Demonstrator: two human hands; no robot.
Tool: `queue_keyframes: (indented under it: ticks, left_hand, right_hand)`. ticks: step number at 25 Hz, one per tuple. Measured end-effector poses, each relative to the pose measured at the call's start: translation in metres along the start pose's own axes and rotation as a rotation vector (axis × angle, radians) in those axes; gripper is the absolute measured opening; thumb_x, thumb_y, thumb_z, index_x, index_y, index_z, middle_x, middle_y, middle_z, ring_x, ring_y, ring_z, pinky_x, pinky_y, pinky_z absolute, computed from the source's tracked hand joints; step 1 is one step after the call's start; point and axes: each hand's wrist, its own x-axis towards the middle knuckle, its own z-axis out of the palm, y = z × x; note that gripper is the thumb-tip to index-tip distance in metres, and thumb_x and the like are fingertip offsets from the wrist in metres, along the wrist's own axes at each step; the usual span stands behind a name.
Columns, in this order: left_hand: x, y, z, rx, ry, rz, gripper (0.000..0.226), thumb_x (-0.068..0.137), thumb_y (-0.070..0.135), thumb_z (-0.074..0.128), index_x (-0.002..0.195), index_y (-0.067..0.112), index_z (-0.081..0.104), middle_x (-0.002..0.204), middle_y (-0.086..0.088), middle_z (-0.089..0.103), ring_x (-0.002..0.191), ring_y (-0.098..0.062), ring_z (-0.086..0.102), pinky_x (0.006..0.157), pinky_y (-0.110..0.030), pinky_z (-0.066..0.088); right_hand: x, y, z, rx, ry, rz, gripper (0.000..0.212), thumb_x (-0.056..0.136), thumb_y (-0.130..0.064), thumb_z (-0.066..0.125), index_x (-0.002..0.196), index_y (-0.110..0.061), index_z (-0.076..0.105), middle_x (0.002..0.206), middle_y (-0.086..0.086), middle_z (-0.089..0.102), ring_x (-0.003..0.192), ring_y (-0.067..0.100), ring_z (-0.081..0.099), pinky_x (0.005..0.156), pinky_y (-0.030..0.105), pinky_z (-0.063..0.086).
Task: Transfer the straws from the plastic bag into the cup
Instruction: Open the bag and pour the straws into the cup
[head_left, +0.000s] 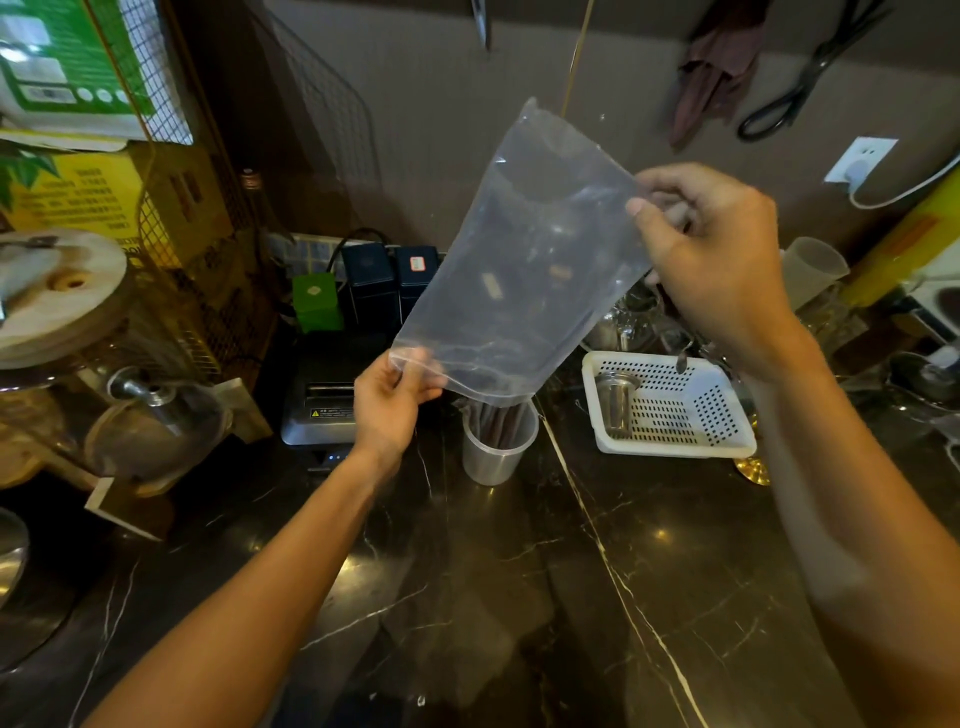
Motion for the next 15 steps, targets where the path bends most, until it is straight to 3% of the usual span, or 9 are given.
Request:
queue_keyframes:
  ticks: [2,4,6,10,15]
  left_hand:
    - [0.0,-0.002,-0.001,-0.048,0.016,-0.048,0.019,0.105,0.018,0.058,0.112,0.005,0.069,0.104,-0.015,0.077,0.094,-0.022,0.077,0.086,-0.032,0.064]
    - [-0.003,-0.004,-0.002,-0.088,0.013,-0.094,0.015,0.104,0.018,0.058,0.107,0.01,0.071,0.102,-0.013,0.077,0.094,-0.022,0.077,0.088,-0.034,0.064]
    - [-0.006,-0.007,-0.003,-0.102,0.007,-0.113,0.014,0.104,0.018,0.058,0.104,0.013,0.071,0.099,-0.01,0.078,0.092,-0.02,0.078,0.087,-0.034,0.065]
    - [-0.006,-0.004,-0.001,-0.094,-0.006,-0.082,0.014,0.105,0.018,0.058,0.104,0.014,0.072,0.1,-0.01,0.079,0.092,-0.021,0.078,0.086,-0.034,0.065]
    - [-0.005,0.007,0.001,-0.088,0.016,-0.024,0.014,0.105,0.017,0.057,0.108,0.014,0.07,0.094,-0.003,0.079,0.088,-0.015,0.077,0.08,-0.027,0.064]
  right_hand:
    - [0.001,0.0,-0.002,-0.006,-0.083,0.023,0.028,0.098,-0.014,0.066,0.125,-0.017,0.074,0.109,0.001,0.07,0.087,0.018,0.068,0.085,0.044,0.062]
    - [-0.002,-0.001,-0.005,-0.051,-0.123,-0.012,0.027,0.099,-0.006,0.065,0.123,-0.014,0.076,0.11,0.001,0.07,0.084,0.014,0.064,0.087,0.033,0.058]
    - [-0.004,-0.001,-0.008,-0.098,-0.1,-0.078,0.022,0.1,-0.009,0.065,0.117,-0.014,0.079,0.106,0.002,0.072,0.096,0.017,0.063,0.088,0.029,0.052]
    - [0.003,-0.007,-0.011,-0.179,-0.014,-0.155,0.021,0.1,-0.019,0.065,0.113,-0.016,0.081,0.098,-0.007,0.068,0.114,0.03,0.055,0.099,0.039,0.045]
    - [0.008,-0.014,-0.014,-0.082,-0.004,-0.188,0.021,0.1,-0.01,0.063,0.114,-0.006,0.079,0.106,0.012,0.074,0.1,0.026,0.067,0.088,0.025,0.049]
